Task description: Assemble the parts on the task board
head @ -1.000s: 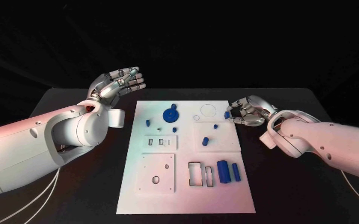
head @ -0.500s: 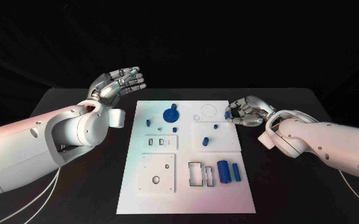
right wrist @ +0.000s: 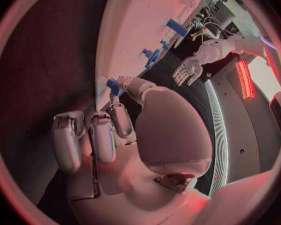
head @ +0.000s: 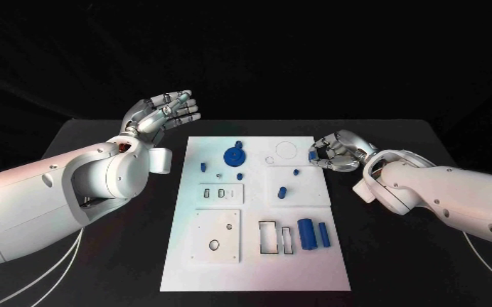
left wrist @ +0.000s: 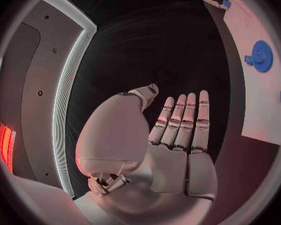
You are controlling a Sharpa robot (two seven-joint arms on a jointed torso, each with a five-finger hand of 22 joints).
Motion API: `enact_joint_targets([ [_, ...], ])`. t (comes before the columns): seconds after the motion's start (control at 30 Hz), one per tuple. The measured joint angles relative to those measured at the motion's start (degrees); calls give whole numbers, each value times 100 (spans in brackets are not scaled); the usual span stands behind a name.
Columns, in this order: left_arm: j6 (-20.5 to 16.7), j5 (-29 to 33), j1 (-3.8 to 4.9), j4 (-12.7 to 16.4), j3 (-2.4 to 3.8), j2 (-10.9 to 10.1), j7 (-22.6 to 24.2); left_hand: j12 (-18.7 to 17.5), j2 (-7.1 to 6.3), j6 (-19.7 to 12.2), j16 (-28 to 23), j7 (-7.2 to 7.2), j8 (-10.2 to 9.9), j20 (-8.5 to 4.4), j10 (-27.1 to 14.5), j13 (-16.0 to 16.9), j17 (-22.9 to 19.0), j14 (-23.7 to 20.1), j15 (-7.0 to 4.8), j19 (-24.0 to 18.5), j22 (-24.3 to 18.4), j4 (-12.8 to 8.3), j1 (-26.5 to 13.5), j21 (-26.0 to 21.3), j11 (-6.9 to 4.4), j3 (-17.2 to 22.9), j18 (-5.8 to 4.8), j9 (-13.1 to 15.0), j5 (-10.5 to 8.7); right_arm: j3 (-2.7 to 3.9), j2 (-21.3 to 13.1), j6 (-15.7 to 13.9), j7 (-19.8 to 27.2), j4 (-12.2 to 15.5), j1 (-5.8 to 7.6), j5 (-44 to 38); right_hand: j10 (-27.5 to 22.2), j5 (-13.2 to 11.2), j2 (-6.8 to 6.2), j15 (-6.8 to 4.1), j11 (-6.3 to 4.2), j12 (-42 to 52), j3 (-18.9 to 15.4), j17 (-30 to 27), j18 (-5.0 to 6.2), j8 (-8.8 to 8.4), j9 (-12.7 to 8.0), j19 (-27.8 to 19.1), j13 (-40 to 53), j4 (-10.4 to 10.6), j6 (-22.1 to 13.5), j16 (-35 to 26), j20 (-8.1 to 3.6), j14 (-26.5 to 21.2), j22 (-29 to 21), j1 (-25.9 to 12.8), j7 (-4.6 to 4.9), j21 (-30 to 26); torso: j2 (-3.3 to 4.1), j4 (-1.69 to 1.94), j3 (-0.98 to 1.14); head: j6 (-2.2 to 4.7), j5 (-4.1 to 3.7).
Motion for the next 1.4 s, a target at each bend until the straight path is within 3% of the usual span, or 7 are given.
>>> enact_joint_targets([
  [0.1, 2, 0, 0, 0, 0, 0, -1, 0, 0, 0, 0, 0, 0, 0, 0, 0, 0, 0, 0, 0, 0, 0, 0, 0, 0, 0, 0, 0, 0, 0, 2, -9, -3, -6, -1, 0, 21, 0, 30, -75, -40, 0, 31, 3, 0, 132, 50, 19, 8, -30, 142, 0, -30, 10, 0, -21, -62, 0, 0, -1, 1, -5, 3],
  [0.4, 7, 1, 0, 0, 0, 0, -6, 0, 0, 0, 0, 0, 0, 3, 0, 0, 1, 0, 0, -3, 0, -1, 0, 0, 0, 1, 0, 0, 0, 0, 11, -95, -6, -16, -3, 0, 49, -8, 111, -121, -134, 23, 46, 4, 0, 393, 158, 11, 32, -47, 285, 0, -97, 4, -1, -51, -167, 0, -7, -3, 2, -21, 5],
  [0.73, 12, 2, 0, -2, 0, -3, -12, 0, 0, 0, 0, 0, 0, 20, 0, 0, 10, 0, 0, -20, 0, -16, 0, 0, 0, 16, 0, 0, 0, 0, -13, -379, -68, 54, -3, 0, 49, -25, 185, -156, -134, 23, 62, 4, 0, 444, 191, 11, 44, -65, 291, 0, -136, 9, -2, -61, -195, 23, -9, -3, -2, -22, -7],
  [0.87, 12, 2, 0, -5, -1, -2, -15, 0, 0, 0, 0, 0, 0, 20, 0, 0, 10, 0, 0, -20, 0, -16, 0, 0, 0, 16, 0, 0, 0, 0, -77, -505, -151, 231, 32, 0, 49, -33, 200, -156, -134, 23, 62, 4, 0, 445, 191, 11, 44, -65, 289, 0, -136, 10, -2, -59, -196, 23, -19, -9, -8, -9, -7],
  [1.13, 15, 3, 0, -28, -3, 16, -19, 0, 0, 0, 0, 0, 0, 20, 0, 0, 9, 0, 0, -20, 0, -16, 0, 0, 0, 16, 0, 0, 0, 9, -120, -682, -345, 876, 189, -52, 49, -37, 229, -156, -134, 23, 61, 3, 0, 445, 191, 11, 43, -65, 278, 0, -135, 10, -3, -62, -204, 23, -45, -15, -25, -15, 4],
  [1.4, 20, 10, -2, -68, -23, 56, -25, 0, 0, 0, 0, 0, 0, 20, 0, 0, 9, 0, 0, -20, 0, -16, 0, 0, 0, 16, 0, 0, 0, 9, 145, -750, -554, 1430, 228, -192, 69, -38, 251, -156, -154, 23, 61, 3, 0, 446, 191, 11, 42, -64, 256, 0, -135, 10, -3, -85, -205, 62, -88, -5, -48, -75, 106],
])
